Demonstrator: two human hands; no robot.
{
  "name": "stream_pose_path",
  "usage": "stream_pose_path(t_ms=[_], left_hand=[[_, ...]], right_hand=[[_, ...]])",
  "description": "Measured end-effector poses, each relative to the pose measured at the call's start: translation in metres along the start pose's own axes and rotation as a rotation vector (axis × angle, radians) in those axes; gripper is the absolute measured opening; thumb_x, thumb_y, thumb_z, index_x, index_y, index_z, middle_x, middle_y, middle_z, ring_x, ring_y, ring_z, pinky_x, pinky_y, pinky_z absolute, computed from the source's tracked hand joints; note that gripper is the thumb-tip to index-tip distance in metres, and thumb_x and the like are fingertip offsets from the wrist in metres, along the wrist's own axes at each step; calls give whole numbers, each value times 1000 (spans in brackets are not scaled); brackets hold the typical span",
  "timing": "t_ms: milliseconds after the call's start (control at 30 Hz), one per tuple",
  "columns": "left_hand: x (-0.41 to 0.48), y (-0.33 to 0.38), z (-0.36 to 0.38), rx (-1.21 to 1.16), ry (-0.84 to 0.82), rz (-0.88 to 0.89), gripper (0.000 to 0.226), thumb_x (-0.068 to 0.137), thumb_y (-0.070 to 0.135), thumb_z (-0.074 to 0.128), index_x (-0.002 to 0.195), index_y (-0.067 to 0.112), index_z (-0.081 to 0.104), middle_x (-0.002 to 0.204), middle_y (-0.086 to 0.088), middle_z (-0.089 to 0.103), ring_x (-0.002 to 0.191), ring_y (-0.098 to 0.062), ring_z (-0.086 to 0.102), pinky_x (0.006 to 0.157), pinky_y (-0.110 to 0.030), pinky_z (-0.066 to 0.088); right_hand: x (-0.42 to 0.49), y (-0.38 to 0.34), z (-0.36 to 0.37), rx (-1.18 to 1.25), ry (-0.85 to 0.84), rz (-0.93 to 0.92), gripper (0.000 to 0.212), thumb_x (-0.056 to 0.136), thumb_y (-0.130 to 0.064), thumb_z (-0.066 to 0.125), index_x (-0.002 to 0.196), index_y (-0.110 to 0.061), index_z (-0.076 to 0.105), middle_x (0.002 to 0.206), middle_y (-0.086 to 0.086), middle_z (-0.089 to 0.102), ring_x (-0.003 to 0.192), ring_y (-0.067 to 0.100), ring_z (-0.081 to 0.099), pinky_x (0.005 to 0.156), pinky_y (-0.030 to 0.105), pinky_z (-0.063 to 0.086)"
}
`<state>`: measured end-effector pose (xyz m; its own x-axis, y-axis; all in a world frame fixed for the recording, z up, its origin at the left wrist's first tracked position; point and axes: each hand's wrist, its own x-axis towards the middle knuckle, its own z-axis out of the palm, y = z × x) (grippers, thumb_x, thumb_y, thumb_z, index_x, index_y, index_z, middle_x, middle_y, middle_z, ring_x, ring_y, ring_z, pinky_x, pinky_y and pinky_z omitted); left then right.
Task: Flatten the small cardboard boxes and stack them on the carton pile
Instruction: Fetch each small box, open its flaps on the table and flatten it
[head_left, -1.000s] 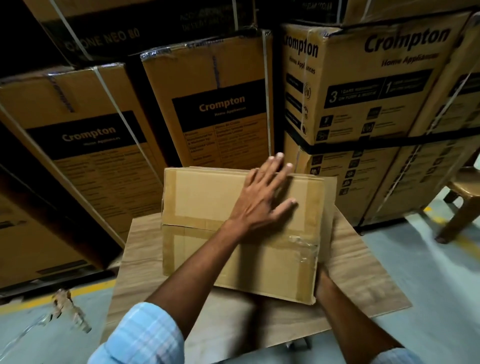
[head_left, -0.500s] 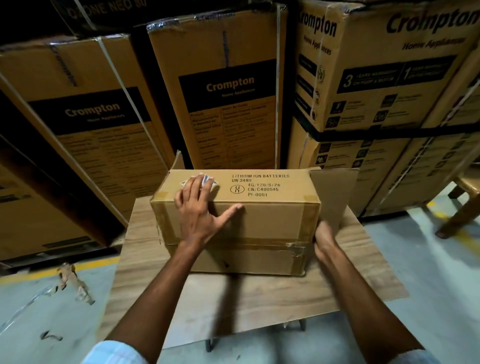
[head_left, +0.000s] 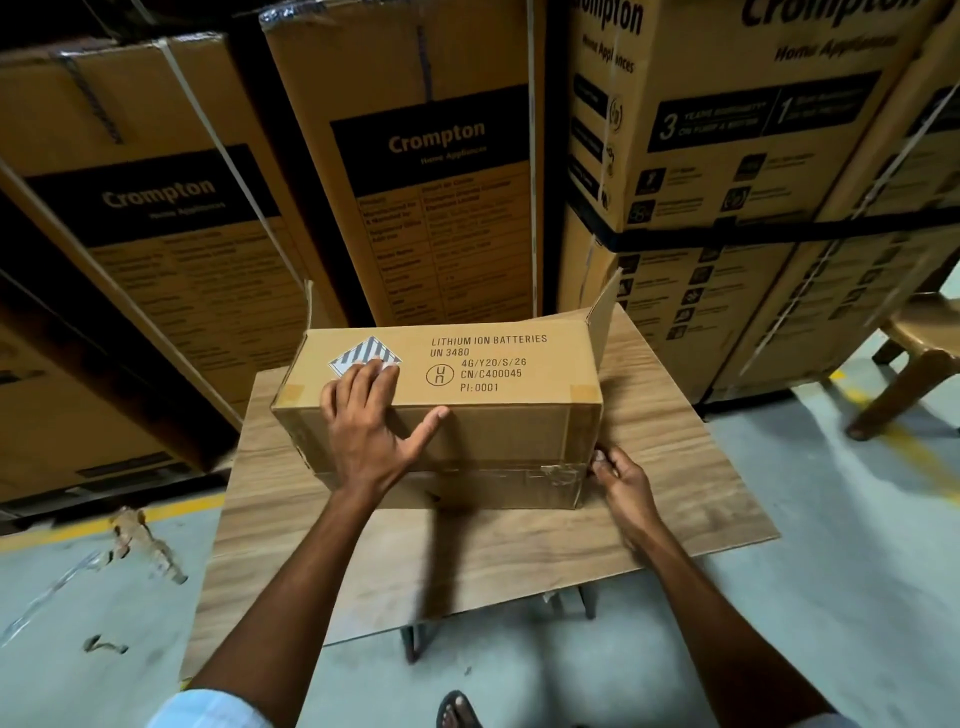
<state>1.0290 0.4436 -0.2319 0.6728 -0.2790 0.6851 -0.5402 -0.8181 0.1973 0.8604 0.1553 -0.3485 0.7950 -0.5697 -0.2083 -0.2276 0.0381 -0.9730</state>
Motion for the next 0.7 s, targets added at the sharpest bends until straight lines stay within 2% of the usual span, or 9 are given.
stream_pose_path(t_ms=[67,100,200,267,333,400,500,600,700], left_hand=[[-5,2,-2,-29,3,-20,83,84,82,53,129,13,66,146,-13,56,140,-31,47,122,-52,23],[-8,3,-3,-35,12,-20,82,84,80,55,129,12,66,147,-14,55,142,-31,46,123,-53,22],[-10,9,-6,-18,13,39,75,83,74,64,127,13,67,148,-14,54,142,-32,46,122,-55,24],[-8,14,-6,-30,-12,103,74,85,73,63,128,14,66,148,-14,54,142,-32,45,121,-55,25],[0,19,-6,-64,-27,137,76,86,74,59,130,13,64,148,-14,54,142,-31,46,121,-54,27],[11,20,-7,-100,20,104,78,85,76,59,128,11,64,145,-14,56,139,-32,48,119,-55,28],[28,7,-12,-140,140,-75,73,85,73,60,126,13,63,144,-12,56,137,-31,48,117,-53,29],[29,-17,-16,-188,189,-393,71,88,73,57,130,15,60,146,-10,51,139,-29,42,115,-52,31],[10,-42,-15,-364,212,-580,77,87,70,58,137,11,54,148,-13,47,139,-27,38,115,-43,26]], right_hand=[[-11,11,-3,-85,10,-8,26,103,-31,59,117,-53,66,115,-14,74,112,16,68,101,45,53],[-16,18,-3,-129,12,-13,28,102,-31,62,117,-54,64,116,-13,73,111,13,68,101,48,53],[-38,20,8,-197,66,-41,45,94,-23,73,135,-36,58,122,-7,70,108,8,68,98,42,57],[-51,15,19,-254,107,-37,66,86,-29,81,145,-25,51,125,-8,65,106,12,67,93,33,57],[-55,11,30,-302,151,-12,80,80,-36,87,148,-25,46,125,-7,61,107,15,66,94,35,55],[-53,9,37,-278,174,17,83,76,-38,89,146,-28,47,130,-2,65,110,19,67,97,42,57],[-48,8,42,-229,165,17,77,69,-53,88,136,-42,50,128,0,70,113,20,68,94,46,59],[-45,-1,41,-190,171,-20,81,64,-77,79,134,-49,48,125,-8,70,115,16,67,94,47,59],[-46,-14,41,-128,175,-76,77,71,-80,73,137,-51,46,124,-13,70,115,15,67,99,46,56]])
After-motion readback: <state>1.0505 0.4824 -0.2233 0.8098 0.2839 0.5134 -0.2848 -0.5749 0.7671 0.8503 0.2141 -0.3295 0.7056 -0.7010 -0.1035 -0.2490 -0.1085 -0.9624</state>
